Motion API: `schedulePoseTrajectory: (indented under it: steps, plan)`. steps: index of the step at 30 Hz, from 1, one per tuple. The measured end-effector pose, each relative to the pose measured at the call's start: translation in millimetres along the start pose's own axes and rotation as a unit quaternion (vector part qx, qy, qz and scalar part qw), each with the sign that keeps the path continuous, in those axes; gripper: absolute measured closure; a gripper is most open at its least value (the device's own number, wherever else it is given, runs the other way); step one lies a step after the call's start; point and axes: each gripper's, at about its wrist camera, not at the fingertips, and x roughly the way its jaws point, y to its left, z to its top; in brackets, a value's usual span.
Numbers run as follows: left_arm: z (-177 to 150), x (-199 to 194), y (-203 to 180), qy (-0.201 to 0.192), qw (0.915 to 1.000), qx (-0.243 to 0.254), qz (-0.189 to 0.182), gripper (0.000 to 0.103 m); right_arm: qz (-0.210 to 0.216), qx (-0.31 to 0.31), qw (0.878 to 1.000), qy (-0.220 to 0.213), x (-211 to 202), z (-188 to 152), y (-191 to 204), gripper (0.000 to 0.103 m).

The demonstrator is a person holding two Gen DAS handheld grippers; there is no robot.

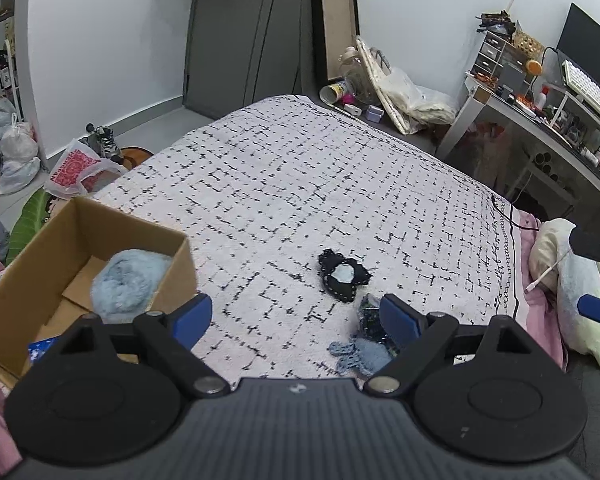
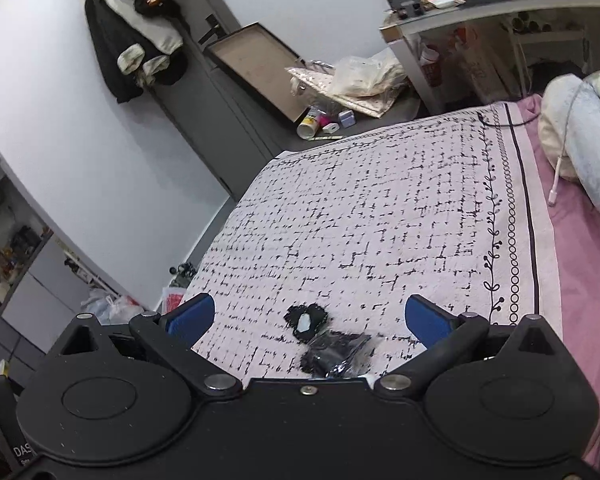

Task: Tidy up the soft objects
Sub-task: 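Grasp the white plastic bag with the right gripper while the left gripper grasps the black plastic bag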

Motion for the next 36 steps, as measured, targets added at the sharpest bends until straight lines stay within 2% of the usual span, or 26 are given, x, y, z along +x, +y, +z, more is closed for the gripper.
schedulePoseTrajectory:
  steps: [7, 11, 16, 23, 32, 36]
  plan:
    - [1.2, 25.8, -16.8, 0.004, 0.9999, 0.016, 0.003, 0.013, -0.003, 0.043, 0.999, -0.001, 22.6, -13.1, -30.8, 0.001]
    - [1.1, 42.7, -17.4, 0.010, 0.9999, 0.001, 0.002, 0.013, -0.010, 0.066, 0.998, 0.007, 33.8, -16.5, -45.8, 0.001]
    - [-6.3, 64.0, -23.4, 0.029, 0.9992, -0.004, -0.027, 0.014, -0.016, 0.097, 0.994, 0.043, 50.6, -27.6, -58.3, 0.004]
    - [-13.6, 92.4, -29.4, 0.046, 0.9975, -0.020, -0.050, 0.018, -0.022, 0.192, 0.976, 0.100, 77.1, -53.6, -80.5, 0.024]
    - [-18.4, 125.8, -36.4, 0.070, 0.9950, -0.035, -0.063, 0.021, -0.023, 0.245, 0.959, 0.144, 101.8, -75.9, -89.4, 0.026]
    - [-19.4, 139.2, -32.6, 0.092, 0.9884, -0.073, -0.097, 0.027, -0.018, 0.256, 0.955, 0.148, 107.0, -81.3, -85.8, 0.030]
